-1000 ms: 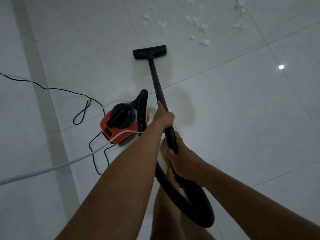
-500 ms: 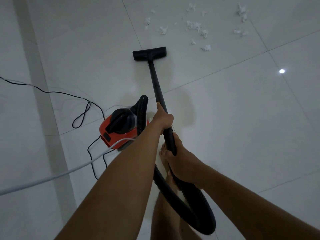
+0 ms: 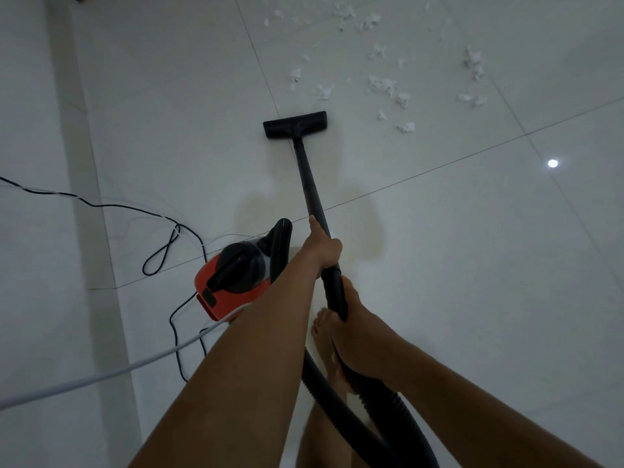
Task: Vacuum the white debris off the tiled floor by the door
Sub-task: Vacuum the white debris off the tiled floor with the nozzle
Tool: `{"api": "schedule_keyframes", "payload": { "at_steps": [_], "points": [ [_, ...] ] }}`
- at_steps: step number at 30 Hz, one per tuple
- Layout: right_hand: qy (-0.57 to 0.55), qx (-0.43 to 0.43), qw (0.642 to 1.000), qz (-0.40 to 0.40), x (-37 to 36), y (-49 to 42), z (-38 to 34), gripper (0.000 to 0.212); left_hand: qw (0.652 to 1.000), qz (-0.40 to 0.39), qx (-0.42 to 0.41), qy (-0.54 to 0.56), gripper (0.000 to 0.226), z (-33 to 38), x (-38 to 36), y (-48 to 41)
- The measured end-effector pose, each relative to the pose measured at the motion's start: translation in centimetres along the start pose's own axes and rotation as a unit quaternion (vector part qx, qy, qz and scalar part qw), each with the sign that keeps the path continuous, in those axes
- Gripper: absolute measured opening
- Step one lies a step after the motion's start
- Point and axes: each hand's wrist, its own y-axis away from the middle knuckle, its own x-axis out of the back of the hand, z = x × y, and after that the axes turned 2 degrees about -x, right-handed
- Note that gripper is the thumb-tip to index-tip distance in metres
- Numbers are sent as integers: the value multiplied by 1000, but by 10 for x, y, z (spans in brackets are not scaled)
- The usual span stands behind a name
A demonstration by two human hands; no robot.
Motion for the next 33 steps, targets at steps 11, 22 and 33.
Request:
{"api": "schedule_keyframes", "payload": {
  "at_steps": [11,22,33],
  "points": [
    [-29,0,1000,0,-5,51,28,63,1000,-10,-2,-27,83,-14,-31,50],
    [-37,-8,999,-6,7,15,20,70,1000,-3,-10,-23,82,-1,-23,14],
    [-12,-19,1000,-7,49,-52,-56,79,1000,-1,-17,-19,82,69,23,-55]
  ]
}}
